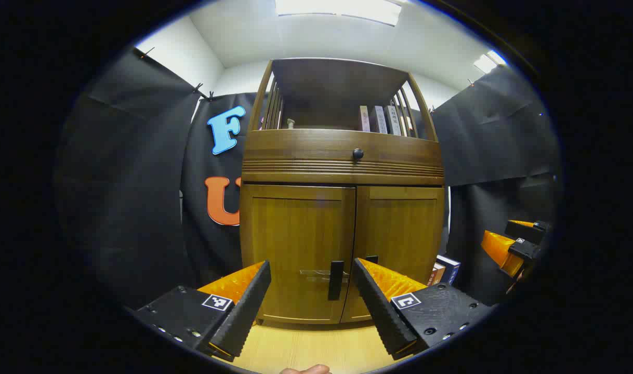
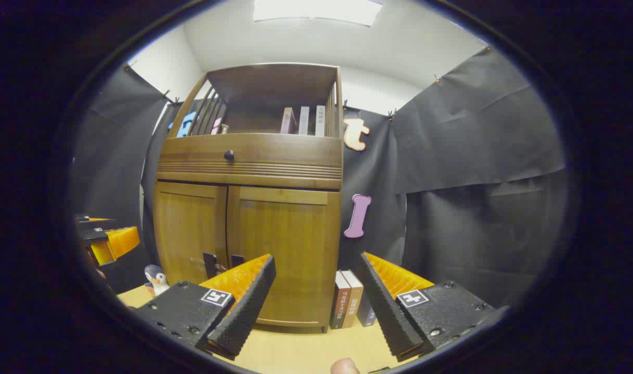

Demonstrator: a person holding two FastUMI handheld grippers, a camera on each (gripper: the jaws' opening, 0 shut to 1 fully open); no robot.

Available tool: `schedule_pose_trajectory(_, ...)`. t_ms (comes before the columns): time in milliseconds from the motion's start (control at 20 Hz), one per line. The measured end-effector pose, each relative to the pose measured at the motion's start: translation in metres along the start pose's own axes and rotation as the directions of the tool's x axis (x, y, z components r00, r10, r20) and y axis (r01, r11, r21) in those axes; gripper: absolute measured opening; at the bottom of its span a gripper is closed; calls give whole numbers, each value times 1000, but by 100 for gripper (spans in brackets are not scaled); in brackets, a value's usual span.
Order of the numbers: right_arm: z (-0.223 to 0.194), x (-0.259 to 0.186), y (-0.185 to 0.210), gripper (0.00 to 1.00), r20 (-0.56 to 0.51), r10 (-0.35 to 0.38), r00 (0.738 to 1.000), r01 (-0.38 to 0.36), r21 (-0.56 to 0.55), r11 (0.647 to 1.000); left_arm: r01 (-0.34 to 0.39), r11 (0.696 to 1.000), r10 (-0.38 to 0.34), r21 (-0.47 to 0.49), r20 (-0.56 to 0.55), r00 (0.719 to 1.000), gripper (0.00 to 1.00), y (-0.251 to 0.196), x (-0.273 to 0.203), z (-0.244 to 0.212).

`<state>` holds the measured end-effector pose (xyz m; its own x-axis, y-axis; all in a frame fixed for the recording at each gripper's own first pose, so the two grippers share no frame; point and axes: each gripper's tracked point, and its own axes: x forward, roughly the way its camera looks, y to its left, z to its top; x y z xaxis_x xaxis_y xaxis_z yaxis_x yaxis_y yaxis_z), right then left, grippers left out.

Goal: Open the right door of the double-door shoe cabinet with the right hand, and open the left door with the left hand.

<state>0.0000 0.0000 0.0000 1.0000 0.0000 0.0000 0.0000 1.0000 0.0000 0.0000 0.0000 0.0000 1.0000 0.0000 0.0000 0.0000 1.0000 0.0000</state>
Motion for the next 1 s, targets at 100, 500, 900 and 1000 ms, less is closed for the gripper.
schedule_pose_trajectory(100, -2, 4, 6, 100, -3, -10, 1000, 10, 15, 1000, 11, 1000, -11, 4, -4, 1000, 100, 5, 6, 1)
schedule_pose_trajectory(500, -2, 27, 45, 100, -35, 37, 999, -37, 1, 999, 15, 1000, -16, -14, -34, 999, 94, 17, 22, 9)
schedule_pose_trajectory(900, -16, 68, 61, 100, -51, 140, 989, -140, 3, 990, -66, 998, 66, -2, -18, 998, 94, 24, 44, 14)
schedule_pose_trajectory(1000, -29, 82, 69, 100, -77, 157, 985, -158, -1, 987, -78, 997, 78, -16, -26, 997, 94, 24, 48, 13)
